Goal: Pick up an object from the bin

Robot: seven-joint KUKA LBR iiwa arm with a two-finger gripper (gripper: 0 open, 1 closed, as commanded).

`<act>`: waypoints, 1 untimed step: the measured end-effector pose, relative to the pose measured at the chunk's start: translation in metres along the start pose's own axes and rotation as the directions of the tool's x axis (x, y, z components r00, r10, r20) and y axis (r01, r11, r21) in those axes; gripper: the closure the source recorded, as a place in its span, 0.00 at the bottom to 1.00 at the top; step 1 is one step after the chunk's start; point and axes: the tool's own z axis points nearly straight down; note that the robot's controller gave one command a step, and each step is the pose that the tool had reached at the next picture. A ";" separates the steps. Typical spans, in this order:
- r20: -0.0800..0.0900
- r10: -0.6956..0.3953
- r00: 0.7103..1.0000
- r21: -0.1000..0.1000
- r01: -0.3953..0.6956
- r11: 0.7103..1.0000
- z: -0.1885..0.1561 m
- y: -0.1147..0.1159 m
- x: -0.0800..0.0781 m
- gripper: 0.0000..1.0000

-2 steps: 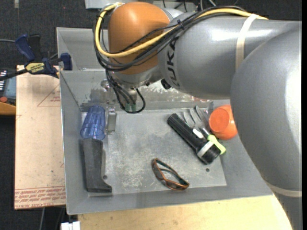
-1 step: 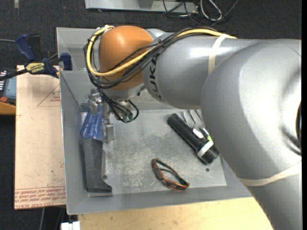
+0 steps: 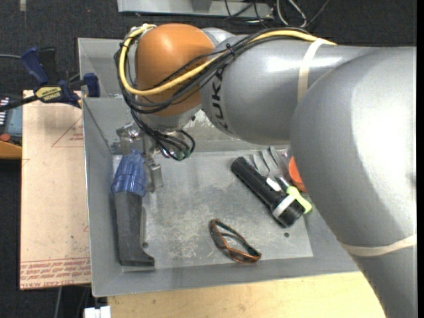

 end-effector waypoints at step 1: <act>0.001 -0.434 0.901 -0.001 0.434 0.901 0.040 0.010 -0.004 0.00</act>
Offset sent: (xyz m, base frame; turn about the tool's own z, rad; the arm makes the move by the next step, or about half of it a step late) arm 0.0129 0.0115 -0.0822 -0.5105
